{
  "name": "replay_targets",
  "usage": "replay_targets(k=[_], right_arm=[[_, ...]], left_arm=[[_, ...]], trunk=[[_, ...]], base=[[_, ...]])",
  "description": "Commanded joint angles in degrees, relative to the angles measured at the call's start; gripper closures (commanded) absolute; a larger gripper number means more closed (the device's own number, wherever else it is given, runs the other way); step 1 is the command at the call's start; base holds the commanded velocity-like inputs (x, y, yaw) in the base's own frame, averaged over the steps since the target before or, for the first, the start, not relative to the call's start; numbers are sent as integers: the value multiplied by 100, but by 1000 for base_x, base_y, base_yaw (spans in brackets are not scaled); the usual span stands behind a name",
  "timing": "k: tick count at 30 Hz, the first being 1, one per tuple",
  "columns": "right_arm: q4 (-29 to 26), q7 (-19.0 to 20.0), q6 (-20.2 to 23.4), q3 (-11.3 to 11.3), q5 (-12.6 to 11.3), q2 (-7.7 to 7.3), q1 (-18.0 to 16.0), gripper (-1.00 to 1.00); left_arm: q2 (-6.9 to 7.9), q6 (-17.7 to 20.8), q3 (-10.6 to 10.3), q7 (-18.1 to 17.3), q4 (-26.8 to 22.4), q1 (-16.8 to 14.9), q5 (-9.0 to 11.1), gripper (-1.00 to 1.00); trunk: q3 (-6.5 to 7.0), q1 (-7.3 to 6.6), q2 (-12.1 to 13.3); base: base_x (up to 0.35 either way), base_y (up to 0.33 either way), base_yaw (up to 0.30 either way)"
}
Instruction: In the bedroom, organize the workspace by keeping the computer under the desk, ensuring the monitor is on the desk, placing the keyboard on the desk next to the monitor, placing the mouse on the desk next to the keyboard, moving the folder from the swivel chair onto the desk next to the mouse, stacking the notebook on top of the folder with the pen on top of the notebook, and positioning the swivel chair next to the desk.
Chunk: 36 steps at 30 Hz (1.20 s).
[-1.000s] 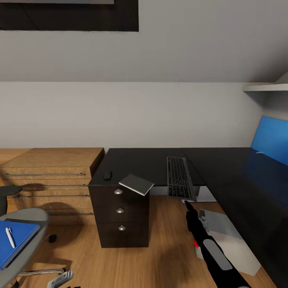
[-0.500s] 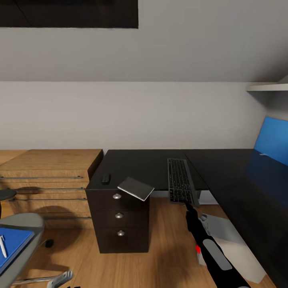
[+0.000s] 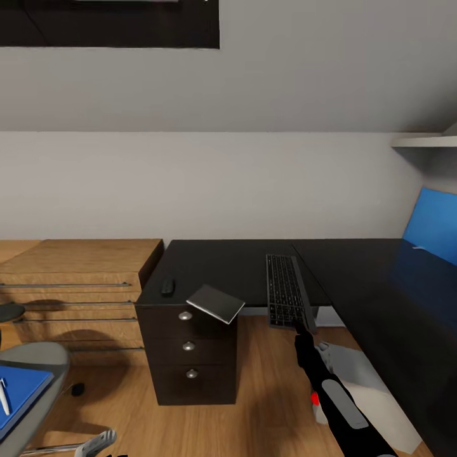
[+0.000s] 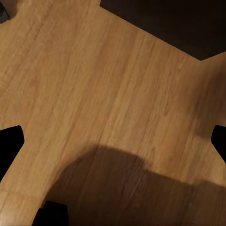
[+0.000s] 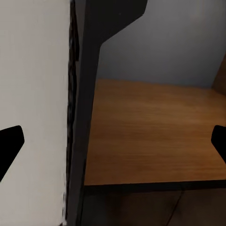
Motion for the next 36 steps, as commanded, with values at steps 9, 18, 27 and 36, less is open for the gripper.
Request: replay_targets(k=[9, 18, 27, 36], right_arm=[[4, 21, -10, 28, -60, -6, -4, -100], [4, 21, -10, 28, -54, -6, -4, -100], [4, 21, -13, 28, -54, -9, -4, -100], [4, 21, -10, 28, -54, -10, -4, -100]], left_arm=[[0, 35, 7, 15, -10, 2, 49, -100], [0, 30, 7, 19, -10, 2, 52, -100], [0, 26, 7, 16, 83, 2, 39, -100], [0, 29, -15, 19, 234, 2, 35, -100]], trunk=[[-4, -1, -1], [-4, -1, -1], [-4, -1, -1], [-4, -1, -1]], base=[[0, 0, 0], [103, 33, 0], [64, 19, 0], [43, 11, 0]])
